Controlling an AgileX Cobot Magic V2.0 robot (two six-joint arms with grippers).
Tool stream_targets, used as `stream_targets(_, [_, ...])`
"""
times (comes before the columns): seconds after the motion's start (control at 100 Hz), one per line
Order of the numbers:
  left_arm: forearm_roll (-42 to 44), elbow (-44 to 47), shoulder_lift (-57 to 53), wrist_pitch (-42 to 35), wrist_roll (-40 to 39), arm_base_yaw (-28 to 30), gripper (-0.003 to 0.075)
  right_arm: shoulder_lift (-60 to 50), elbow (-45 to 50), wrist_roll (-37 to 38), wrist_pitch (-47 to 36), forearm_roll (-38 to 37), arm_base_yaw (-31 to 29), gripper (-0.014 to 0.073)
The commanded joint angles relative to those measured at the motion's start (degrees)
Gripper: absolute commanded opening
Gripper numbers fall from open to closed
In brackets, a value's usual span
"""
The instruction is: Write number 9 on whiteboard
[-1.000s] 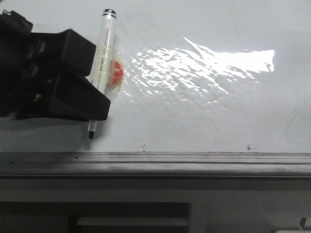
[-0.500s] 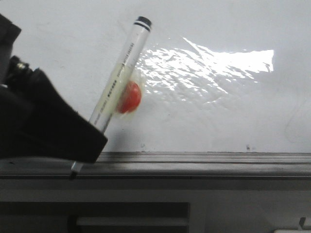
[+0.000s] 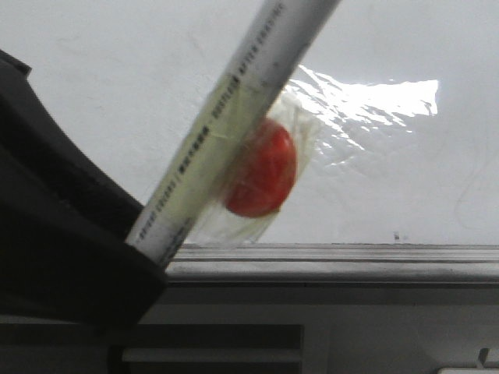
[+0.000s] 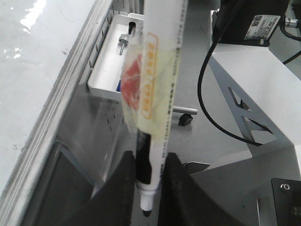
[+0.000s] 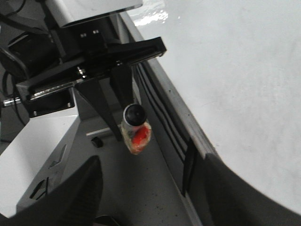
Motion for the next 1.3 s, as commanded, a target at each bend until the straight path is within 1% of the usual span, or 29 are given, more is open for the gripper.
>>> stream_targets(0.0, [-3.2, -1.9, -1.0, -0.4, 1.4, -0.4, -0.002, 2.7, -2.3, -1.8, -1.4, 4.5, 2.3, 0.0408])
stream_targets(0.08, [-3.2, -1.9, -1.0, -0.4, 2.3, -0.4, -0.002, 5.5, -2.8, -2.6, -2.0, 4.6, 4.8, 0.0408])
stream_targets(0.17, [-3.2, -1.9, -1.0, -0.6, 6.1, -0.4, -0.002, 8.4, -3.6, -5.0, -3.7, 4.6, 8.1, 0.0409])
stream_targets(0.24, [-3.2, -1.9, -1.0, -1.0, 7.8, -0.4, -0.002, 10.7, -4.2, -5.1, -6.0, 4.6, 10.8, 0.041])
stream_targets(0.51, [-3.2, -1.9, -1.0, -1.5, 7.8, -0.4, -0.002, 18.5, -6.9, -6.2, -12.3, 4.6, 18.5, 0.0409])
stream_targets(0.68, [-3.3, -1.9, -1.0, -1.5, 7.8, -0.4, -0.002, 22.1, -7.9, -6.2, -12.9, 4.7, 20.2, 0.04])
stream_targets(0.73, [-3.6, -1.9, -1.0, -1.5, 7.8, -0.4, -0.002, 22.9, -7.9, -6.2, -12.8, 4.9, 20.3, 0.0365])
stream_targets(0.78, [-4.1, -1.9, -1.0, -1.5, 7.8, -0.4, -0.002, 23.3, -7.9, -6.2, -12.7, 4.9, 20.3, 0.0296])
stream_targets(0.8, [-4.4, -1.9, -1.0, -1.5, 7.8, -0.4, -0.002, 23.5, -7.9, -6.2, -12.6, 4.9, 20.3, 0.0244])
stream_targets(0.83, [-4.6, -1.9, -1.0, -1.5, 7.8, -0.4, -0.002, 23.5, -7.9, -6.2, -12.5, 5.0, 20.3, 0.02])
stream_targets(0.84, [-4.6, -1.9, -1.0, -1.5, 7.8, -0.4, -0.002, 23.5, -7.9, -6.2, -12.5, 5.0, 20.3, 0.0152])
stream_targets(0.87, [-4.6, -1.9, -1.0, -1.5, 7.8, -0.4, -0.002, 23.5, -7.9, -6.2, -12.5, 5.0, 20.3, 0.0101])
stream_targets(0.88, [-4.6, -1.9, -1.0, -1.5, 7.8, -0.4, -0.002, 23.5, -7.9, -6.2, -12.5, 5.0, 20.3, 0.0066])
stream_targets(0.9, [-4.6, -1.9, -1.0, -1.5, 7.8, -0.4, -0.002, 23.5, -7.9, -6.2, -12.5, 5.0, 20.3, 0.0031])
stream_targets(0.93, [-4.7, -1.9, -1.0, -1.5, 7.8, -0.4, -0.002, 23.5, -7.9, -6.2, -12.5, 5.0, 20.3, -0.0058])
stream_targets(0.94, [-4.7, -1.9, -1.0, -1.5, 7.8, -0.4, -0.002, 23.5, -7.9, -6.2, -12.5, 5.1, 20.3, -0.0073])
stream_targets(0.98, [-5.2, -1.9, -1.0, -1.6, 7.8, -0.4, -0.0014, 23.5, -7.9, -6.0, -12.5, 5.1, 20.3, -0.0055])
stream_targets(1.01, [-5.9, -1.9, -1.0, -1.7, 7.8, -0.4, 0.0006, 23.5, -7.9, -6.0, -12.5, 5.1, 20.3, -0.0049])
stream_targets(1.05, [-7.1, -1.9, -1.2, -1.9, 7.3, -0.4, 0.0053, 23.5, -7.9, -5.9, -12.4, 5.1, 20.3, -0.005])
stream_targets(1.08, [-7.8, -1.9, -1.7, -2.1, 6.6, -0.4, 0.0097, 23.5, -8.1, -5.0, -12.3, 5.1, 20.3, -0.005])
stream_targets(1.11, [-8.2, -1.9, -2.2, -2.2, 5.7, -0.3, 0.0162, 23.4, -8.6, -2.4, -11.9, 4.4, 20.0, -0.005])
stream_targets(1.12, [-8.2, -1.9, -2.4, -2.2, 5.4, -0.3, 0.0162, 23.4, -8.6, -1.7, -11.8, 4.4, 19.9, -0.005])
stream_targets(1.14, [-8.3, -1.9, -3.3, -2.2, 4.3, -0.3, 0.0218, 23.4, -9.2, 0.4, -11.3, 3.3, 19.6, -0.005])
stream_targets(1.17, [-8.3, -1.9, -4.3, -2.6, 2.9, -0.3, 0.0276, 23.4, -10.6, 3.6, -9.6, 0.9, 19.1, -0.005])
stream_targets(1.2, [-8.2, -1.9, -5.5, -3.0, 1.5, -0.3, 0.0343, 23.4, -12.1, 7.1, -7.7, -3.4, 18.6, -0.005])
stream_targets(1.25, [-8.2, -1.9, -7.9, -4.0, -0.8, -0.3, 0.042, 23.4, -15.4, 14.0, -3.9, -11.2, 17.5, -0.005])
stream_targets(1.29, [-8.2, -1.9, -10.3, -4.9, -2.5, -0.3, 0.0458, 23.4, -18.7, 20.7, 0.5, -18.1, 17.0, -0.005])
